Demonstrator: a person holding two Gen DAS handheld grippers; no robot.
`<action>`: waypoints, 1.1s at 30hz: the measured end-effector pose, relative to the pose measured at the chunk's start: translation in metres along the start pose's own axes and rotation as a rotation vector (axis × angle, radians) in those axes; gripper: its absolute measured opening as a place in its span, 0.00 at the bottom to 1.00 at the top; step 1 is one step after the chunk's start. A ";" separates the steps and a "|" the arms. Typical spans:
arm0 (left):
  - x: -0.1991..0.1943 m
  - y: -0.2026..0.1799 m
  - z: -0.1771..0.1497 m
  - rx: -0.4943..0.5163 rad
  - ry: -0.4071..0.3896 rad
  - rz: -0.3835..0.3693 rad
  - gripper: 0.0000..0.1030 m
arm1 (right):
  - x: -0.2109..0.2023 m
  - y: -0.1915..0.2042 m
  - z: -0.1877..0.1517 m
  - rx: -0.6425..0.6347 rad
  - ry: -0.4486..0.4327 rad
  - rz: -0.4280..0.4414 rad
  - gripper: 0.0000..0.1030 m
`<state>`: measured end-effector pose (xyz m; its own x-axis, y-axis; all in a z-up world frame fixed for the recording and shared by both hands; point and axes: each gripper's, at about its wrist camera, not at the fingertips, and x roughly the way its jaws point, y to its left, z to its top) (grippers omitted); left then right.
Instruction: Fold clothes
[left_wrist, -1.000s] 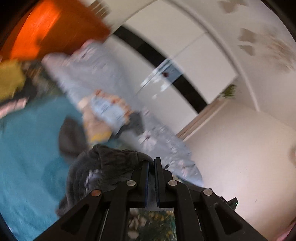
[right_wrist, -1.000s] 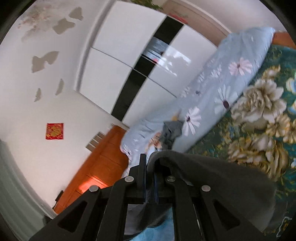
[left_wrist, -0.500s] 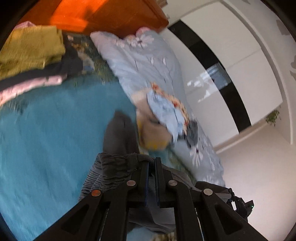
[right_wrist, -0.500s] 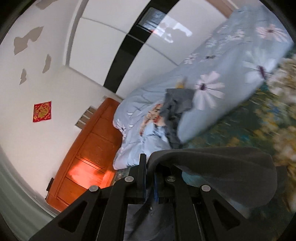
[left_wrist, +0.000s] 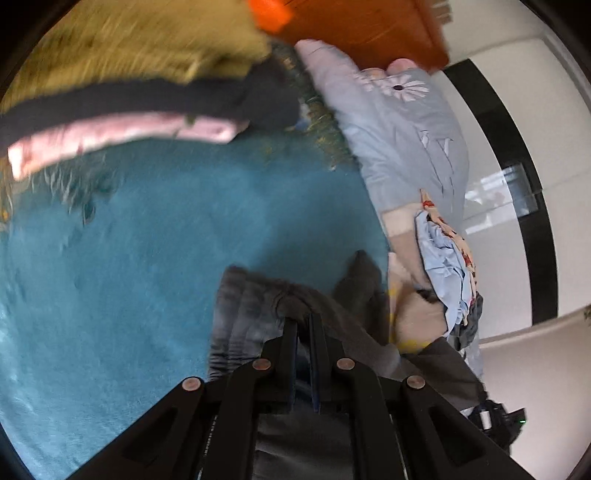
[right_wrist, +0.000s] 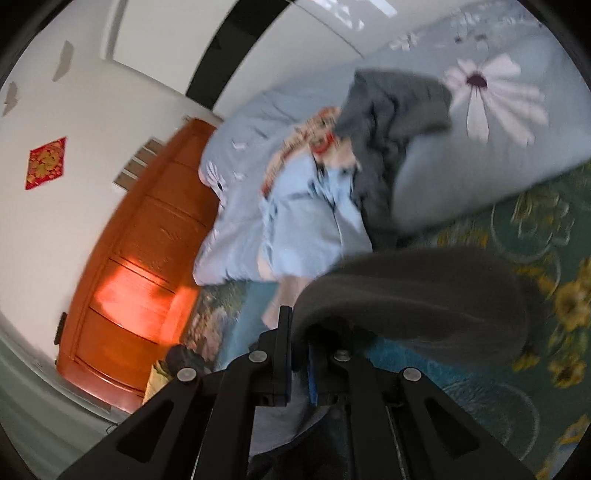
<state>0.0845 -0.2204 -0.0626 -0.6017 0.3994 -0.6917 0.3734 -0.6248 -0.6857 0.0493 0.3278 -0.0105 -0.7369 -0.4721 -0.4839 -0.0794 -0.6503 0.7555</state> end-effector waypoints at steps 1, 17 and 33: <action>0.000 0.002 -0.002 -0.003 0.005 -0.006 0.09 | 0.002 0.001 -0.003 -0.009 0.012 -0.006 0.09; -0.011 0.063 -0.130 -0.159 0.140 -0.033 0.66 | -0.057 0.014 -0.143 -0.359 0.216 -0.055 0.67; 0.016 0.032 -0.159 -0.244 0.152 -0.041 0.50 | 0.004 0.033 -0.211 -0.337 0.160 -0.171 0.40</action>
<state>0.1994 -0.1270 -0.1313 -0.5139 0.5288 -0.6755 0.5206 -0.4337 -0.7355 0.1855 0.1791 -0.0805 -0.6160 -0.4093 -0.6731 0.0522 -0.8737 0.4836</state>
